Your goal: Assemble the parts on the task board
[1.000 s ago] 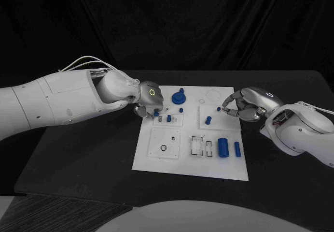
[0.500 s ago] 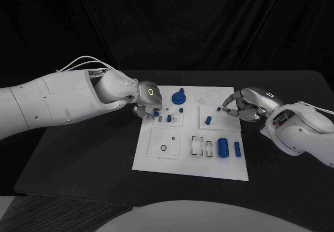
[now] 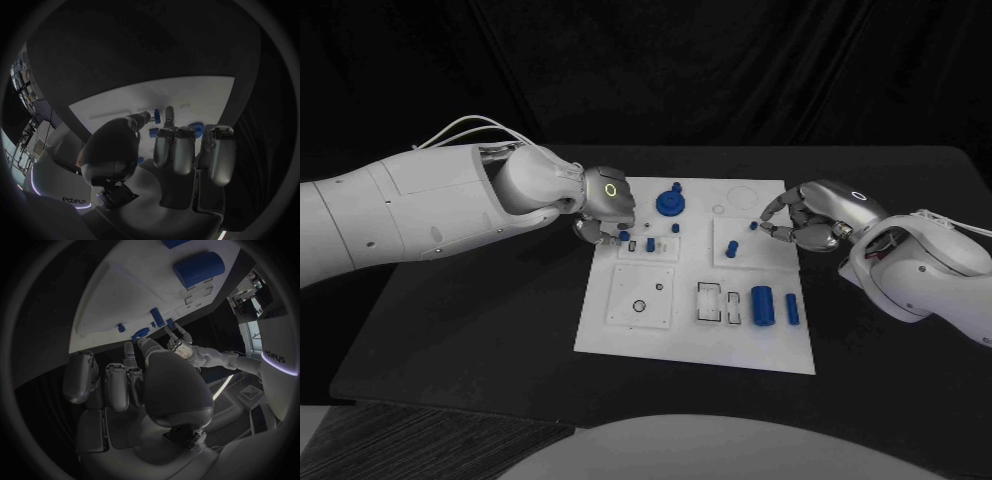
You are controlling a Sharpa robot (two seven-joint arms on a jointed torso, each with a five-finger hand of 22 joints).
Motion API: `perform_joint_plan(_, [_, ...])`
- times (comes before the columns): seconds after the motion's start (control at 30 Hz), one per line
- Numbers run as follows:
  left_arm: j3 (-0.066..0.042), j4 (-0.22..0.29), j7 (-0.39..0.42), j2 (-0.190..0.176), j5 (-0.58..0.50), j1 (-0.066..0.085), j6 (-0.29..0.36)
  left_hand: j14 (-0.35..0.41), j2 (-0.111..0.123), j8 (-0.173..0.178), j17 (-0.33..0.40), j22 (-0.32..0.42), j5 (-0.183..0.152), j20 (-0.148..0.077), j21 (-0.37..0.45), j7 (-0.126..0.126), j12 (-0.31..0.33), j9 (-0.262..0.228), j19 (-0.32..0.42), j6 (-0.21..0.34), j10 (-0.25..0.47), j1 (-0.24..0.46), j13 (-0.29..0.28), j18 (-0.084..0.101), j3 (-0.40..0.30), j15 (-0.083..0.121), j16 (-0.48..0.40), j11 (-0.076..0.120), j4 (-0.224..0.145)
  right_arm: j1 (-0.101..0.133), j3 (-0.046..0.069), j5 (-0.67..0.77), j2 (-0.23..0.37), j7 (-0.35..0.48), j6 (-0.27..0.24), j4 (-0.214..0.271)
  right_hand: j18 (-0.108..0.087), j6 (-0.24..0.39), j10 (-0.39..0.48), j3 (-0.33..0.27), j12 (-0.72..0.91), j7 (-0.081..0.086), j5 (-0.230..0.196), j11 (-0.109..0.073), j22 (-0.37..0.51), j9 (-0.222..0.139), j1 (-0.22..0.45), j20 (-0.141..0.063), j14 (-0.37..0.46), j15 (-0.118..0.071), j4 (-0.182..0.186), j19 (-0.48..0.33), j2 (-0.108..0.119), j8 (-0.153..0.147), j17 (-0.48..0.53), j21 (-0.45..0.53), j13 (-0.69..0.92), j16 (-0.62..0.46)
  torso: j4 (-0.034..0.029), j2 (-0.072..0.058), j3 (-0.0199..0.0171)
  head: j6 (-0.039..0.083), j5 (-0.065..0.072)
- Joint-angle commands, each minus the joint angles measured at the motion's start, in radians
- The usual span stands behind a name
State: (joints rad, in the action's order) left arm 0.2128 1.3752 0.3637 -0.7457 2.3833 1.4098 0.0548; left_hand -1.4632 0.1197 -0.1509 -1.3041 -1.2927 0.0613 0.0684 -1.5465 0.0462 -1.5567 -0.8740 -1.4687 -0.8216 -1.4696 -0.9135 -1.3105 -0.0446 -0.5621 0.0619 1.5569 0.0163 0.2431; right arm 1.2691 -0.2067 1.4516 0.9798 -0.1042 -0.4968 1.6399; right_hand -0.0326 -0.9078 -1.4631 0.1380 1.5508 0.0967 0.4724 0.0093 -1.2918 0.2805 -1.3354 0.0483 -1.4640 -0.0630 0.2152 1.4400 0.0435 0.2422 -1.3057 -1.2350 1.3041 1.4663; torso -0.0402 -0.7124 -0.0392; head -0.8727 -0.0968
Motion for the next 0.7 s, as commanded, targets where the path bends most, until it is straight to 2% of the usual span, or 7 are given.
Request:
perform_joint_plan(0.03, [-0.001,0.001,0.001,0.001,0.003,-0.001,0.016,-0.108,0.005,0.008,-0.267,-0.264,-0.004,0.009,0.014,-0.007,-0.006,-0.005,-0.071,0.006,-0.096,0.011,-0.257,0.034,-0.028,-0.009,0.014,0.002,0.01,-0.002,0.001,0.002,0.0,-0.012,0.001,0.0,-0.041,-0.004,-0.108,0.008,0.02,-0.001,0.016,0.003,-0.182,-0.009,0.005,0.004,-0.07,0.007,0.003,0.006,0.002,0.015,-0.078,0.013,0.267,-0.019,0.0002,-0.001,0.0003,0.0,0.0])
perform_joint_plan(0.37, [-0.001,-0.005,-0.005,0.007,0.003,-0.001,0.003,-0.108,0.005,0.009,-0.267,-0.264,0.001,0.009,0.015,-0.006,-0.007,-0.007,-0.07,0.006,-0.097,0.009,-0.258,0.034,-0.047,-0.008,0.014,0.002,0.012,-0.002,0.001,0.002,0.0,-0.012,-0.001,0.001,-0.041,-0.004,-0.108,0.008,0.02,-0.001,0.016,0.003,-0.182,-0.009,0.005,0.004,-0.07,0.007,0.003,0.006,0.002,0.015,-0.078,0.013,0.267,-0.019,0.0006,0.0,0.0001,0.0,0.001])
perform_joint_plan(0.7, [-0.001,-0.007,-0.009,0.012,-0.004,-0.001,-0.006,-0.108,-0.002,-0.005,-0.267,-0.264,0.003,0.009,0.016,-0.004,-0.011,-0.021,-0.07,-0.014,-0.099,0.017,-0.259,0.034,-0.069,-0.01,0.014,-0.001,0.018,-0.002,0.001,0.002,0.001,-0.011,-0.002,0.002,-0.041,-0.004,-0.108,0.008,0.02,-0.001,0.016,0.003,-0.182,-0.009,0.005,0.004,-0.07,0.007,0.003,0.006,0.002,0.015,-0.078,0.013,0.267,-0.019,0.0009,-0.001,0.0,0.0,0.001])
